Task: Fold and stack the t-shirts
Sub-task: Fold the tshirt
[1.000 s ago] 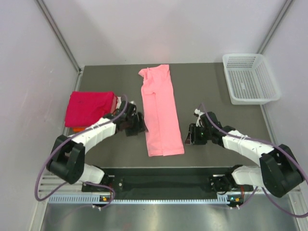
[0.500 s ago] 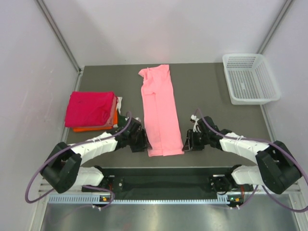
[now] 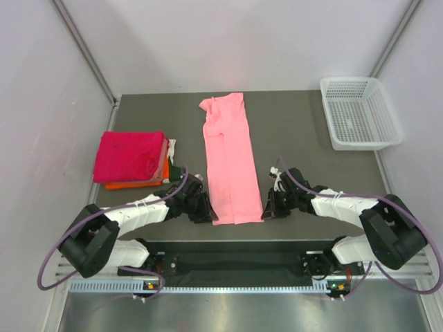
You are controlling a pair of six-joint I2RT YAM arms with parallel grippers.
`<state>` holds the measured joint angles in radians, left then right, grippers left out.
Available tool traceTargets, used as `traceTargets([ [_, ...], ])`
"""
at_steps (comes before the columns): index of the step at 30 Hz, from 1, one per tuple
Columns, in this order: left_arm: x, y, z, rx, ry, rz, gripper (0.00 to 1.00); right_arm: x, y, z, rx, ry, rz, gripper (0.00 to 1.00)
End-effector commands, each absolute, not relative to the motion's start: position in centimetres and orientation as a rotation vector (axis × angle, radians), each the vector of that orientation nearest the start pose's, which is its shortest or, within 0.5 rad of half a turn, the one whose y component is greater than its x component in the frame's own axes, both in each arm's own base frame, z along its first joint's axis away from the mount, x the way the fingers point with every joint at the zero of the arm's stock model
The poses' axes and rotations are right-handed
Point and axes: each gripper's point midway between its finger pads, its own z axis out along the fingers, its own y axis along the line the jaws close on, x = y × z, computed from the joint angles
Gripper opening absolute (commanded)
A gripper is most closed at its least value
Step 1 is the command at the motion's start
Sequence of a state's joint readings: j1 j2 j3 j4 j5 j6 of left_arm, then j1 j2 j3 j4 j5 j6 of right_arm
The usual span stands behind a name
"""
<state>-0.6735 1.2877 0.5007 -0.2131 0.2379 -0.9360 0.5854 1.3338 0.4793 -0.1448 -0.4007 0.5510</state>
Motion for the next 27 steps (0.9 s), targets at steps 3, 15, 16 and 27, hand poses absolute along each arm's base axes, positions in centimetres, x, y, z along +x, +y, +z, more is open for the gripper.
traceTargets([
  [3,15.8,-23.0,2.2,-0.292,2.783,-0.881,0.24,17.0,22.4,1.9,-0.242,2.697,0.923,0.00],
  [15,13.3,-23.4,3.6,-0.284,2.785,-0.965,0.00,15.3,21.5,4.0,-0.256,2.673,0.944,0.00],
  [16,13.0,-23.5,3.8,-0.298,2.785,-0.980,0.00,15.3,21.5,4.6,-0.259,2.649,0.950,0.00],
  [27,15.3,-24.9,9.2,-0.287,2.641,-1.081,0.00,18.6,21.5,10.0,-0.249,2.519,0.898,0.00],
])
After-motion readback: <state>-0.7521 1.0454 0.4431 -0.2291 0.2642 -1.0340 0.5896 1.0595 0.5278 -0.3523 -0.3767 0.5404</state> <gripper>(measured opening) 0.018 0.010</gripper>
